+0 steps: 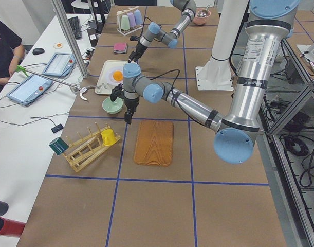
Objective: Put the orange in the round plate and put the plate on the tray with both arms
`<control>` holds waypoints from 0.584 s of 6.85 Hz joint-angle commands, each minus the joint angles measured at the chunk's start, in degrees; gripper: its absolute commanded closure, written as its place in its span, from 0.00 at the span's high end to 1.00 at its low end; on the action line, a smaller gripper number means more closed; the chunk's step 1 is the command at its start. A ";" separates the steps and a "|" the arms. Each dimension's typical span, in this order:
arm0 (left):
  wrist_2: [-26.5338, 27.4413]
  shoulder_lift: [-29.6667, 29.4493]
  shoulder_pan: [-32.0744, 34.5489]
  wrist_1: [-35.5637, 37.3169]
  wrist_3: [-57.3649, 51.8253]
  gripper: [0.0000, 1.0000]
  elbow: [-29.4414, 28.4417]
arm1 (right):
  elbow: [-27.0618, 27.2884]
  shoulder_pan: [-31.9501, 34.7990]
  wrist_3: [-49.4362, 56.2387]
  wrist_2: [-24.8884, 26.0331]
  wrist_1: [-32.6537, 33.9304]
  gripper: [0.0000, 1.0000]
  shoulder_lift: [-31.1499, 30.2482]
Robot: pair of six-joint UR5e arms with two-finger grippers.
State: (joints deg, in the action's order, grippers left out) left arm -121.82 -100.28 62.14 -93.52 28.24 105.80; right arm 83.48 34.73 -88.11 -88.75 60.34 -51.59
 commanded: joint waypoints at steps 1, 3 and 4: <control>-0.09 0.00 0.00 0.00 -0.12 0.97 -0.07 | 11.67 7.85 23.96 -16.98 15.30 1.00 -5.16; -0.09 1.92 0.35 -0.09 -4.30 0.97 0.02 | 14.07 20.05 36.53 -31.32 17.16 1.00 -10.78; -0.17 2.89 0.79 -0.09 -5.12 0.98 0.62 | 15.03 25.60 47.83 -35.32 17.52 1.00 -14.29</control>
State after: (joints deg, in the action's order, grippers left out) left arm -121.92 -98.60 62.50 -93.57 24.77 105.98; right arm 97.38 53.37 -52.00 -117.67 76.89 -62.00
